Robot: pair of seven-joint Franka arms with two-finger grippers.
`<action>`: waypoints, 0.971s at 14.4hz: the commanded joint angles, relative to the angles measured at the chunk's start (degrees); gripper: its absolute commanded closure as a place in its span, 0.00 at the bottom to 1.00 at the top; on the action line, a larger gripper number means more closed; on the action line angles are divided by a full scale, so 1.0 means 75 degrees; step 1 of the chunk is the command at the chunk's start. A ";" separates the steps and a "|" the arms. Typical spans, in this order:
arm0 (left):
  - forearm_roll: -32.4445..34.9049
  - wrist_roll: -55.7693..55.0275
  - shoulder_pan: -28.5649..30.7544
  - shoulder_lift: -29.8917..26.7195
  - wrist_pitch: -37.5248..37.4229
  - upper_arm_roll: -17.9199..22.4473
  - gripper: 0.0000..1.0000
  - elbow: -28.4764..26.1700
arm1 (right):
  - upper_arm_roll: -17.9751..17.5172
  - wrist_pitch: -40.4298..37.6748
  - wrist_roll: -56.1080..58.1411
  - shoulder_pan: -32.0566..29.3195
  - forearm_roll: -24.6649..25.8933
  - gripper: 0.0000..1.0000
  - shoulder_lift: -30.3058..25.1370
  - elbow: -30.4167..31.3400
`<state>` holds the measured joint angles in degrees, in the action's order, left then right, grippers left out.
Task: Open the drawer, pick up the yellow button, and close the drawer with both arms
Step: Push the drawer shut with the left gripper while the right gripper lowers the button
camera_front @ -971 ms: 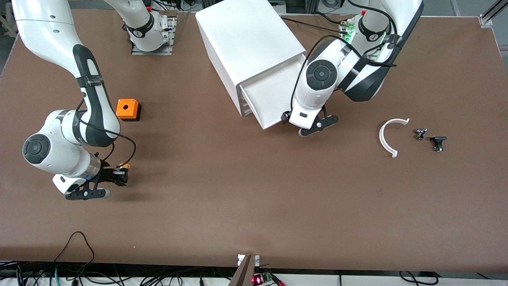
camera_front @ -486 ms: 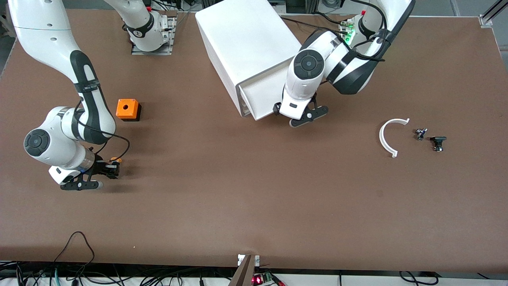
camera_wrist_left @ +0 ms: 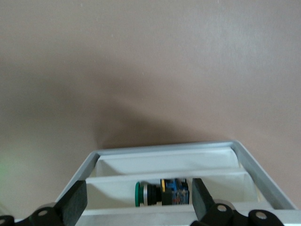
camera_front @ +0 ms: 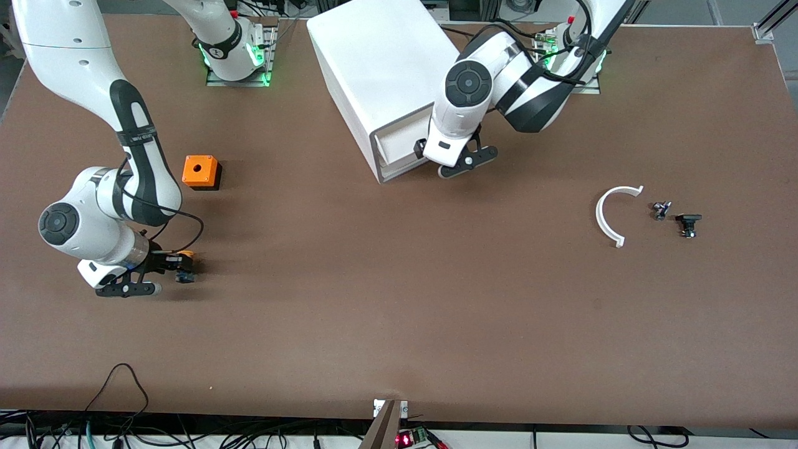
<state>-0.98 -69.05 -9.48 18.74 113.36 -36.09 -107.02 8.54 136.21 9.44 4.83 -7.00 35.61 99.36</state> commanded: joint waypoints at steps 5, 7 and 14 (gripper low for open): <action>-0.0572 -0.0134 0.0103 -0.0307 0.0049 -0.0531 0.02 -0.0379 | -0.0084 -0.1226 0.0078 0.0129 -0.0016 0.01 -0.1077 -0.0111; -0.0607 -0.0134 0.0092 -0.0295 0.0061 -0.0602 0.01 -0.0367 | -0.0084 -0.1507 0.0113 0.0141 0.0066 0.01 -0.1418 -0.0193; -0.0864 -0.0099 0.0103 -0.0295 -0.0080 -0.0625 0.01 -0.0355 | -0.0107 -0.4190 0.0066 0.0153 0.0289 0.01 -0.2168 -0.1657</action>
<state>-3.83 -69.97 -9.34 18.36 113.14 -39.51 -108.47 8.16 109.42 9.45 6.13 -5.49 20.81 89.79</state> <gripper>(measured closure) 0.013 0.004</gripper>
